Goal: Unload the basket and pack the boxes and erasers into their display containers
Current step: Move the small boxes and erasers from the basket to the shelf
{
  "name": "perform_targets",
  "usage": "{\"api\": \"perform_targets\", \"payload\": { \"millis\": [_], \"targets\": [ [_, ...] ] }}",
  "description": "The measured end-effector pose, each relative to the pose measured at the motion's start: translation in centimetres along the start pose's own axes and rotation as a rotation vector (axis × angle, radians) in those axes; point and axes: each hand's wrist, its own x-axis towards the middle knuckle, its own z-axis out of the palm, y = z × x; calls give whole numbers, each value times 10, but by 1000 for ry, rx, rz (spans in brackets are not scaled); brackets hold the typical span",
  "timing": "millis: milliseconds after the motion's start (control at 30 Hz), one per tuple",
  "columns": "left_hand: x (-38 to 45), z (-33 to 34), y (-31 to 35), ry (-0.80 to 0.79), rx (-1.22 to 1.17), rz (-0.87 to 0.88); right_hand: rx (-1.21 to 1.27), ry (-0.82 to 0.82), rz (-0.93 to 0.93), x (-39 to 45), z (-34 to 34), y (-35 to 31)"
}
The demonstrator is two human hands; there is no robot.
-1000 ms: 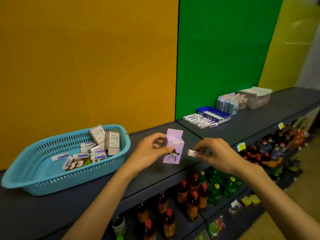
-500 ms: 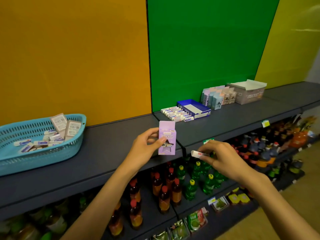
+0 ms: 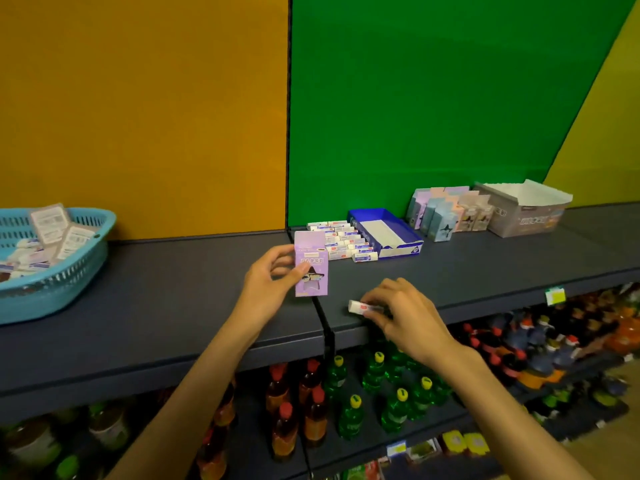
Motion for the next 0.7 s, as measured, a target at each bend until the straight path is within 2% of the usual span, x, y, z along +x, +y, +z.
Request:
{"api": "perform_targets", "payload": {
  "millis": [167, 400, 700],
  "targets": [
    [27, 21, -21, 84, -34, -50, -56, -54, -113, 50, 24, 27],
    [58, 15, -10, 209, -22, -33, -59, -45, -235, 127, 36, 50],
    [73, 24, 6, 238, 40, -36, -41, -85, -329, 158, 49, 72]
  ]
}}
